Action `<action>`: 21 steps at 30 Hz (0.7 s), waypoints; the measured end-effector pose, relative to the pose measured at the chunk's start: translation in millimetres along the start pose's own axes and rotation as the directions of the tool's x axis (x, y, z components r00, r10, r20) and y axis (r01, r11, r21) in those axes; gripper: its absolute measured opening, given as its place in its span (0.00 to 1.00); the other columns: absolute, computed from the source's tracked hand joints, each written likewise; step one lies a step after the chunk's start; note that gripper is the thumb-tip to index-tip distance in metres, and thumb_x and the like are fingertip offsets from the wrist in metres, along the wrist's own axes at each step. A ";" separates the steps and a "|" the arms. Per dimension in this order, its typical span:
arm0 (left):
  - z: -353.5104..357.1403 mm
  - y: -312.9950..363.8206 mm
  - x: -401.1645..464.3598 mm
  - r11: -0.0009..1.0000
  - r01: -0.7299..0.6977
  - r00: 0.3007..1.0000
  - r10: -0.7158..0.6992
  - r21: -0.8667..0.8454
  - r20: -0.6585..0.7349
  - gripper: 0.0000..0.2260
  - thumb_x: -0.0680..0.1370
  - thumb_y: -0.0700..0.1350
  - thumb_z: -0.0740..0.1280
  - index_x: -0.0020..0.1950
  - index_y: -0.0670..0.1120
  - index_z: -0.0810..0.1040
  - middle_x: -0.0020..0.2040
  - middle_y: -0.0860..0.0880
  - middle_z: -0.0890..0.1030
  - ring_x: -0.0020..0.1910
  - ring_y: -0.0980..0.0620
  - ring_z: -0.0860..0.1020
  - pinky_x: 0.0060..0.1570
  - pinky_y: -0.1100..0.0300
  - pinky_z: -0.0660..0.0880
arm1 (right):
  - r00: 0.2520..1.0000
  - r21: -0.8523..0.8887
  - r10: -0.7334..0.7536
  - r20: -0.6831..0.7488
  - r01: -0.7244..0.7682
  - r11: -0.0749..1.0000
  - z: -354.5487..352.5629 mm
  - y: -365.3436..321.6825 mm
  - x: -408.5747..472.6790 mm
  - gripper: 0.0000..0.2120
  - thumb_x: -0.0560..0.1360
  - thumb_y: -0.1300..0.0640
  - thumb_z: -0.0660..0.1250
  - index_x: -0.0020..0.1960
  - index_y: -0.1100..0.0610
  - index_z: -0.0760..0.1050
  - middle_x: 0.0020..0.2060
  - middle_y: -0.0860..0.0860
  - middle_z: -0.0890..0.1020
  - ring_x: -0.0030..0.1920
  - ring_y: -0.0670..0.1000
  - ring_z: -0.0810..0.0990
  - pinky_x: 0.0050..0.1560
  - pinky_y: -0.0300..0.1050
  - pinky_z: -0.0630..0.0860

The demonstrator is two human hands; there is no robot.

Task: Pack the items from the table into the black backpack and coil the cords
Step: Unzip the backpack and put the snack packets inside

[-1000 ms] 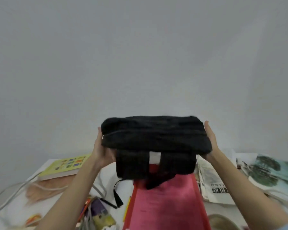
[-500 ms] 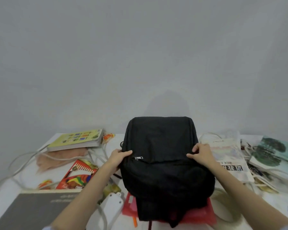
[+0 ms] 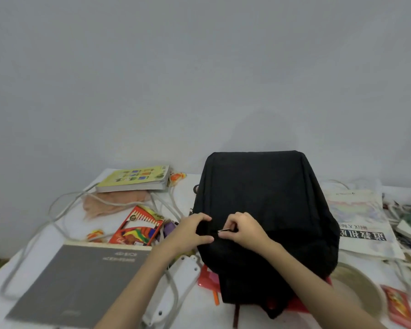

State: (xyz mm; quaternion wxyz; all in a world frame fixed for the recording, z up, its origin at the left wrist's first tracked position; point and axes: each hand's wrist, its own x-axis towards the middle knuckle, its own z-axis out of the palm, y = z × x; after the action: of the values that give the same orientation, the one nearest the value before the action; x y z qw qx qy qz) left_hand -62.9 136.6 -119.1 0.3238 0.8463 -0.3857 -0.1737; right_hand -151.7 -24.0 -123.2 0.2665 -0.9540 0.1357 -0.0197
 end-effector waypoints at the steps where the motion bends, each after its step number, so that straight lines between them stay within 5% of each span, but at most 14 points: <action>1: 2.4 -1.8 0.8 1.000 -0.009 1.000 0.009 0.027 0.009 0.24 0.74 0.44 0.71 0.69 0.46 0.69 0.66 0.49 0.71 0.67 0.53 0.68 0.62 0.67 0.63 | 1.000 0.097 0.016 -0.024 -0.013 0.995 -0.3 2.9 -1.0 0.08 0.68 0.47 0.73 0.38 0.50 0.77 0.37 0.46 0.78 0.41 0.45 0.75 0.46 0.41 0.74; 4: 8.2 -3.1 7.0 0.986 -0.056 0.998 0.057 0.157 0.000 0.25 0.75 0.46 0.70 0.71 0.48 0.68 0.68 0.49 0.69 0.68 0.51 0.67 0.67 0.63 0.61 | 0.997 0.305 0.064 -0.032 -0.052 0.951 -8.7 3.1 -3.3 0.07 0.68 0.54 0.76 0.39 0.56 0.80 0.31 0.46 0.78 0.30 0.39 0.74 0.34 0.30 0.69; 8: 18.7 2.8 15.4 0.947 -0.077 0.994 0.097 0.313 -0.048 0.21 0.74 0.50 0.70 0.66 0.51 0.73 0.63 0.50 0.71 0.64 0.50 0.68 0.64 0.58 0.64 | 0.994 0.413 0.102 -0.044 -0.075 0.908 -10.2 2.2 -4.9 0.09 0.70 0.57 0.73 0.34 0.49 0.76 0.30 0.46 0.80 0.29 0.37 0.76 0.36 0.28 0.70; 18: 26.1 1.8 18.7 0.954 -0.060 0.975 0.118 0.292 -0.186 0.07 0.73 0.50 0.72 0.47 0.48 0.80 0.48 0.54 0.75 0.51 0.51 0.74 0.52 0.54 0.71 | 0.959 0.458 0.271 -0.087 -0.203 0.865 -13.8 2.3 -8.3 0.14 0.64 0.65 0.75 0.32 0.53 0.70 0.29 0.48 0.76 0.30 0.44 0.73 0.31 0.33 0.68; 21: 22.3 1.4 21.5 0.959 -0.012 0.975 0.074 0.283 -0.209 0.07 0.73 0.48 0.72 0.40 0.50 0.75 0.44 0.55 0.73 0.50 0.50 0.74 0.50 0.53 0.72 | 0.925 0.316 0.299 -0.236 -0.218 0.923 -38.9 16.2 -20.0 0.16 0.63 0.63 0.74 0.32 0.50 0.67 0.30 0.47 0.76 0.34 0.48 0.75 0.34 0.37 0.69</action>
State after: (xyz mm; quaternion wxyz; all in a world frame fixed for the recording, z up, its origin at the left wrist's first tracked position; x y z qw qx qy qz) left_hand -62.0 110.2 -135.3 0.2448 0.8888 -0.3871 -0.0163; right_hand -179.3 -51.5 -97.5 0.3789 -0.8667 0.2937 -0.1377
